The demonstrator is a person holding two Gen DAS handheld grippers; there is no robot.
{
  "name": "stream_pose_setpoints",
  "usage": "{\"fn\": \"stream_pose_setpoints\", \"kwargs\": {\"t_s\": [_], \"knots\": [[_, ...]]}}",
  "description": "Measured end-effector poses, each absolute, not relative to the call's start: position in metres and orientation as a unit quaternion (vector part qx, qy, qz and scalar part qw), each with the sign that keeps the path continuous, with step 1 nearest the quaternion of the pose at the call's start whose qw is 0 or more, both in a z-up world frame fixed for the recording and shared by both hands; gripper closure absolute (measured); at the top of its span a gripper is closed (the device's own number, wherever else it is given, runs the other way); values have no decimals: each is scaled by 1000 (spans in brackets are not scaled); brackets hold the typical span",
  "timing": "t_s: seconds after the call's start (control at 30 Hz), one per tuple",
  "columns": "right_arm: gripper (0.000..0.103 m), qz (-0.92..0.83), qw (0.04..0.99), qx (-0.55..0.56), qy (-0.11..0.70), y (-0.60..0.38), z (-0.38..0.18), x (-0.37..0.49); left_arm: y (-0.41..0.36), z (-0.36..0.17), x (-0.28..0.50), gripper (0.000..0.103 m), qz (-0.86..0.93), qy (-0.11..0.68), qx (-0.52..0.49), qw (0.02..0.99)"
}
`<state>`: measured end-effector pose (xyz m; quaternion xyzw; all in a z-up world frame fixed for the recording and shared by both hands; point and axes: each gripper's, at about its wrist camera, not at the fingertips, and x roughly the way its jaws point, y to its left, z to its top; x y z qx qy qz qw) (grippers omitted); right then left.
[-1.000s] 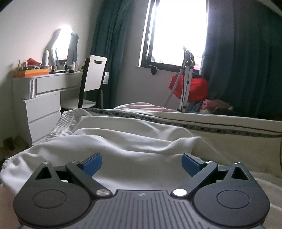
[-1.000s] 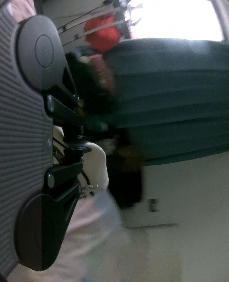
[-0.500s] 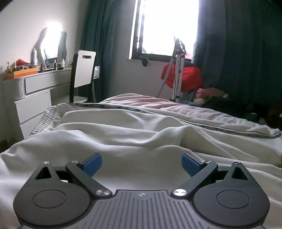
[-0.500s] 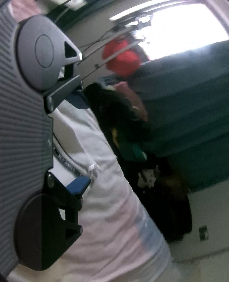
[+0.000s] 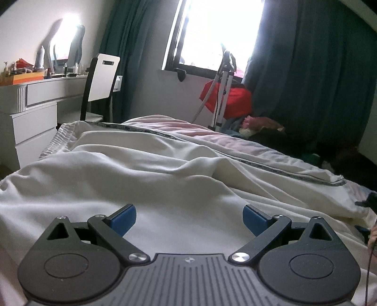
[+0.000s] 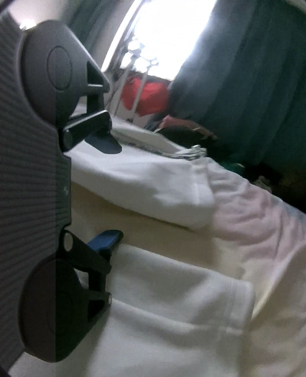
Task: Fold clothes
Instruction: 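Carry the cuff over the trousers and open the right gripper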
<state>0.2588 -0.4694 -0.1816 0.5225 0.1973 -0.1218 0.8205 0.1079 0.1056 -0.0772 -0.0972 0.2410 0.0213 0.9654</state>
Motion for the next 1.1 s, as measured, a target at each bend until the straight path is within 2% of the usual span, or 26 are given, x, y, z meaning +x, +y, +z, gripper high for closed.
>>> {"fn": "stream_pose_setpoints", "kwargs": {"t_s": [0.1,0.17,0.2,0.23,0.4,0.5,0.8,1.1], "knots": [[34,-111,826,523,178,-472,-184,271,106,-79,112,5,29,243,-102,964],[52,-126,826,520,178,-476,-192,276,105,-80,115,5,32,244,-101,964],[64,-131,826,519,179,-478,-196,279,105,-81,117,5,33,245,-100,964],[71,-136,825,518,180,-479,-199,282,104,-82,120,5,34,246,-100,964],[72,-138,826,527,145,-488,-206,289,101,-84,131,5,36,250,-111,961],[93,-147,840,509,121,-490,-198,286,99,-83,133,5,36,247,-109,962],[97,-183,877,436,84,-497,-155,264,99,-73,119,5,24,233,-97,967],[97,-242,866,417,131,-518,-178,234,118,-62,108,5,27,254,-121,959]]}}
